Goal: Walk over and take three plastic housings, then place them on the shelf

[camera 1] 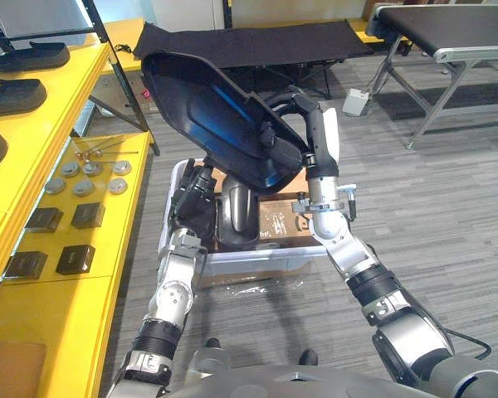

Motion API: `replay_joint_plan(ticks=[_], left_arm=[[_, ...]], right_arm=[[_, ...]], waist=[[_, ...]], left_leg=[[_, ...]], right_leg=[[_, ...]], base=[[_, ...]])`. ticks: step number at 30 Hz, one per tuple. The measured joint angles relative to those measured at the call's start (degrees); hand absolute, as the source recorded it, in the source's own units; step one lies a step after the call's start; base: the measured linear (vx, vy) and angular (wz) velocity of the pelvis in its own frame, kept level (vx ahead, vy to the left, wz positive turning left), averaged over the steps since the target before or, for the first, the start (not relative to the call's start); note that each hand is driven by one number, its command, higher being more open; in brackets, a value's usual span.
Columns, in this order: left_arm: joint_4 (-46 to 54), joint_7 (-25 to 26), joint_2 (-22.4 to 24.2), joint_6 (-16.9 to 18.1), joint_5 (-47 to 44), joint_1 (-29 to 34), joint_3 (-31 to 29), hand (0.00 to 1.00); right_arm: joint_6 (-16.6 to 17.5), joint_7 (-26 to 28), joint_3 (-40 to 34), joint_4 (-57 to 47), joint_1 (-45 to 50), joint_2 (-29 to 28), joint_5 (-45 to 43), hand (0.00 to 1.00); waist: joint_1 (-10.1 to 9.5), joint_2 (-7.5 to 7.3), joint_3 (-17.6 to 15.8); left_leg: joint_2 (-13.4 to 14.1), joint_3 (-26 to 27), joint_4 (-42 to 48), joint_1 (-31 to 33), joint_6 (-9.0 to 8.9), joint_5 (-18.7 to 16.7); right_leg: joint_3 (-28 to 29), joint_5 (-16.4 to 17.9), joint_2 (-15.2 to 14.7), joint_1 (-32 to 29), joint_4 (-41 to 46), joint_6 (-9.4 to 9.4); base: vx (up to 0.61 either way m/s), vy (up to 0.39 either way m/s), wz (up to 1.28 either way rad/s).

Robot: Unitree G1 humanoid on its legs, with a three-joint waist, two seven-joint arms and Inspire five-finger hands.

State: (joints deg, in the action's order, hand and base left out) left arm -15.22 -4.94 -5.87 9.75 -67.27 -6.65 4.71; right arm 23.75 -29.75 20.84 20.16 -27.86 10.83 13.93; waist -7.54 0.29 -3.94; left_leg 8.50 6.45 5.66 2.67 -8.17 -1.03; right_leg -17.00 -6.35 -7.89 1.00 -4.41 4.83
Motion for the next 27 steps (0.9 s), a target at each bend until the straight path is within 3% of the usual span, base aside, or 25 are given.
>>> replay_joint_plan(ticks=[4,8,15,19,27], left_arm=[[0.0,-5.01,-0.04,-0.05,-4.48,0.0,0.89,1.0],[0.01,-6.91,-0.12,-0.17,-4.6,0.0,1.68,1.0],[0.0,-3.47,-0.15,-1.13,0.43,-0.03,2.24,1.0],[-2.08,-1.54,-0.54,-1.38,4.91,-0.61,2.28,1.0],[-12.79,-2.45,1.0,-2.77,4.95,-2.01,2.42,1.0]], right_arm=[[0.84,-0.87,0.69,0.31,-0.01,-0.79,-1.89,0.0],[0.92,-3.01,2.0,2.65,-0.04,-1.24,-1.93,0.0],[0.98,-9.02,3.26,4.34,-0.22,-1.86,-2.01,0.0],[1.93,-9.42,3.21,3.64,-1.23,-2.89,-3.69,0.0],[3.13,-8.11,2.1,1.26,-4.58,-4.6,-6.25,0.0]], waist=[[0.03,0.11,0.49],[-0.01,0.18,1.47],[-0.22,0.15,1.83],[-0.16,0.17,1.84],[0.01,0.18,1.84]], left_leg=[[-0.01,-0.02,-0.03,0.0,-0.02,0.08],[-0.01,-0.09,-0.08,0.0,-0.02,0.15],[-0.01,-0.3,-0.14,0.02,0.0,0.41],[0.0,-0.32,-0.14,0.01,0.0,0.53],[0.0,-0.32,-0.19,-0.05,-0.02,0.58]], right_leg=[[-0.06,0.0,0.0,-0.02,-0.02,0.0],[-0.22,0.0,0.0,-0.02,-0.03,-0.01],[-0.32,-0.03,0.03,0.04,-0.03,-0.04],[-0.28,-0.13,0.07,0.04,-0.03,-0.18],[-0.15,-0.16,0.08,0.0,-0.03,-0.21]], base=[[0.0,0.0,0.0],[0.0,0.0,0.0],[0.0,0.0,0.0],[0.0,0.0,0.0],[0.0,0.0,0.0]])
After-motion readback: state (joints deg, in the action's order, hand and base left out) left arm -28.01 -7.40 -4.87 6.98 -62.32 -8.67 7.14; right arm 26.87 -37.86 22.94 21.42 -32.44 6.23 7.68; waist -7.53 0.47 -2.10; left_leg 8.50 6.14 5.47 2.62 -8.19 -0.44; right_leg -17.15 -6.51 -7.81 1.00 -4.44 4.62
